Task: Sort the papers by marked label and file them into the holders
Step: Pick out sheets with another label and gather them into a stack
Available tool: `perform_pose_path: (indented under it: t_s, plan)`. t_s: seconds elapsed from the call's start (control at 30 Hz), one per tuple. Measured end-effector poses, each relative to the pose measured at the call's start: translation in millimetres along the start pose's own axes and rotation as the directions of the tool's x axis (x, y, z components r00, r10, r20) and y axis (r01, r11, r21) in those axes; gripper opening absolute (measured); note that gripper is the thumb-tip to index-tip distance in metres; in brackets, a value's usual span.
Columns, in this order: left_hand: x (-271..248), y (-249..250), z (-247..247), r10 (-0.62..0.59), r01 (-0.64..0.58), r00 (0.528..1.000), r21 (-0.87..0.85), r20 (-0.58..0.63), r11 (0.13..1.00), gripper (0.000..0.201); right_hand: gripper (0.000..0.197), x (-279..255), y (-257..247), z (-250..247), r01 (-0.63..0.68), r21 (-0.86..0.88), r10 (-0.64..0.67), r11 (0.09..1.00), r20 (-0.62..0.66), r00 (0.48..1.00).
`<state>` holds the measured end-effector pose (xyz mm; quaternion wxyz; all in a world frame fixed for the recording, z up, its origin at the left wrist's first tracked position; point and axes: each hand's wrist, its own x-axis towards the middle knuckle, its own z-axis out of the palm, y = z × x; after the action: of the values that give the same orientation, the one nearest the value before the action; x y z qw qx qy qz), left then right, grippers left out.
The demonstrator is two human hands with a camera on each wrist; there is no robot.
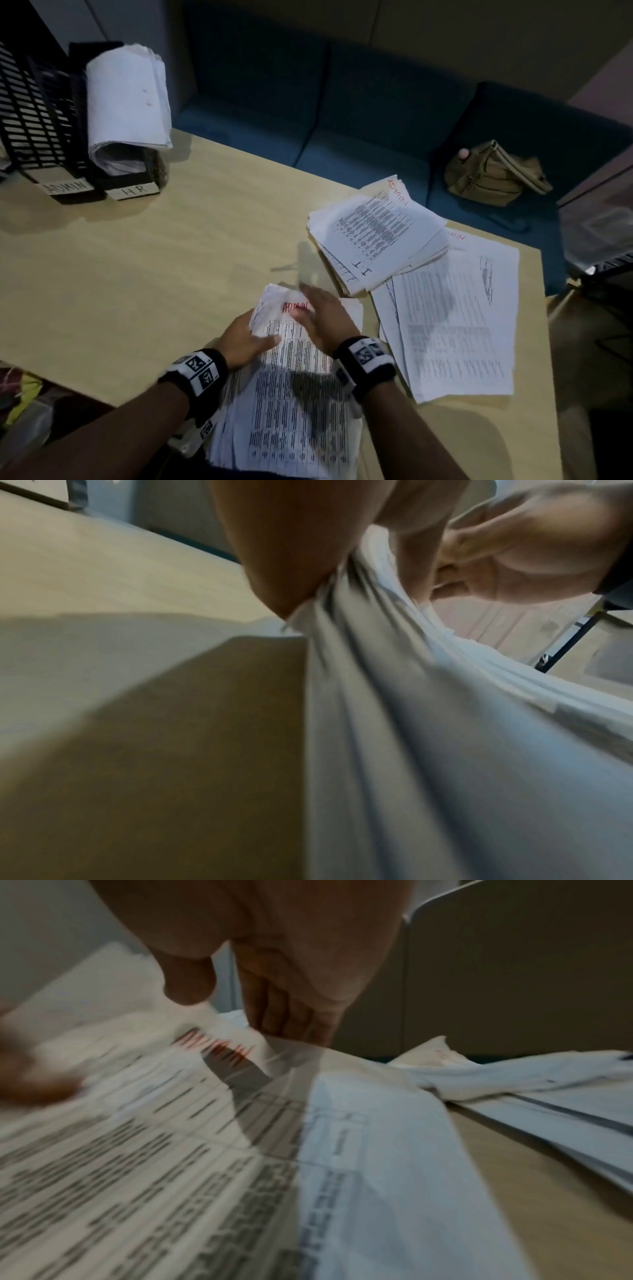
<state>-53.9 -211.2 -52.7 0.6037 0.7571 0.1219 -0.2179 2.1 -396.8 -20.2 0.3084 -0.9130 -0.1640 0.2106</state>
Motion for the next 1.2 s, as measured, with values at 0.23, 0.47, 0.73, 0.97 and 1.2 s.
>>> perform_pose_path:
  t_s: [0.23,0.47,0.73,0.97,1.2]
  plan:
    - [8,-4,-21,-0.102,0.120,0.985,0.129,-0.137,0.984,0.046,0.061,-53,158,-89,-0.678,0.146,0.636,0.721,-0.530,0.561]
    - [17,4,-25,-0.176,0.186,0.981,0.156,-0.080,0.970,0.042,0.098,-142,229,-108,-0.845,0.162,0.815,0.509,-0.406,0.413]
    - [16,7,-24,-0.182,0.197,0.979,0.207,-0.090,0.958,0.043,0.091,-135,216,-100,-0.765,-0.024,0.707,0.643,-0.366,0.605]
    - [15,5,-25,-0.188,0.204,0.977,0.194,-0.099,0.960,0.045,0.081,-91,193,-106,-0.720,0.171,0.715,0.673,-0.400,0.573]
    - [17,4,-25,-0.194,0.206,0.978,0.196,-0.079,0.959,0.044,0.048,-95,170,-98,-0.701,0.185,0.719,0.689,-0.298,0.628]
